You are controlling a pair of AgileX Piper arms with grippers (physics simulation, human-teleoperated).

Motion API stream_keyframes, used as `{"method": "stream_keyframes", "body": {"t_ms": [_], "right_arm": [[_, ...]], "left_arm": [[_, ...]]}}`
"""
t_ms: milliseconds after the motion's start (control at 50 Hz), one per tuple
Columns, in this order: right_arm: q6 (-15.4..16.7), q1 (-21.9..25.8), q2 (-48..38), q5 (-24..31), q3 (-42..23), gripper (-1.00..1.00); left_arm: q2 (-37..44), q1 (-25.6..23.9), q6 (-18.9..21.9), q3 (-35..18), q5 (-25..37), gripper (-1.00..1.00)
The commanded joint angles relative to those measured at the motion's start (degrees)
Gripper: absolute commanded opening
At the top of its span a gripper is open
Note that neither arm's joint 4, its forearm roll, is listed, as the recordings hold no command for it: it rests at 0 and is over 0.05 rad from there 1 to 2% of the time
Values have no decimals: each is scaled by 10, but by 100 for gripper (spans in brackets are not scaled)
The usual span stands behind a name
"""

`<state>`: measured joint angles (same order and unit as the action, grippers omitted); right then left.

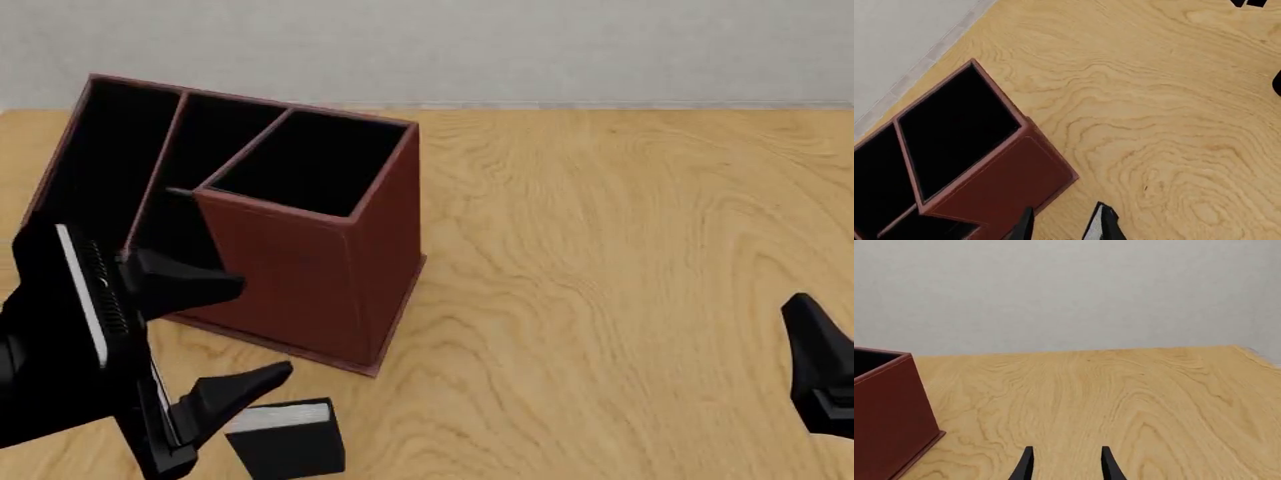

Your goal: Pick up the book and place it in the left compartment of the caddy.

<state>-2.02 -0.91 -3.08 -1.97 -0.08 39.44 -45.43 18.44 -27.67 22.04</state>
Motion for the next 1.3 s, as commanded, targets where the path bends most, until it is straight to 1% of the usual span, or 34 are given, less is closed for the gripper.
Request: {"method": "stream_keyframes", "body": {"t_ms": [20,120,200,320,460,620,820,1080,1300], "right_arm": [[-1,-1,-1,-1,0,100],[-2,-1,1,1,0,100],[-3,0,-1,-2,0,100],[-4,0,0,-1,0,100],[-3,-1,2,1,0,100],[-3,-1,2,0,0,100],[-4,-3,4,1,0,100],[-6,-5,4,1,0,100],[-5,-4,0,-2,0,100]], "left_arm": [[5,-12,-4,9,0,100],[6,-16,1,26,-7,100],[6,-15,13,34,-7,100],[5,-17,14,29,-1,100],[8,-29,11,39,-6,100],[11,-31,15,42,-8,100],[25,-53,22,49,-19,100],[39,-61,18,59,-36,100],[53,-65,4,69,-48,100]]}}
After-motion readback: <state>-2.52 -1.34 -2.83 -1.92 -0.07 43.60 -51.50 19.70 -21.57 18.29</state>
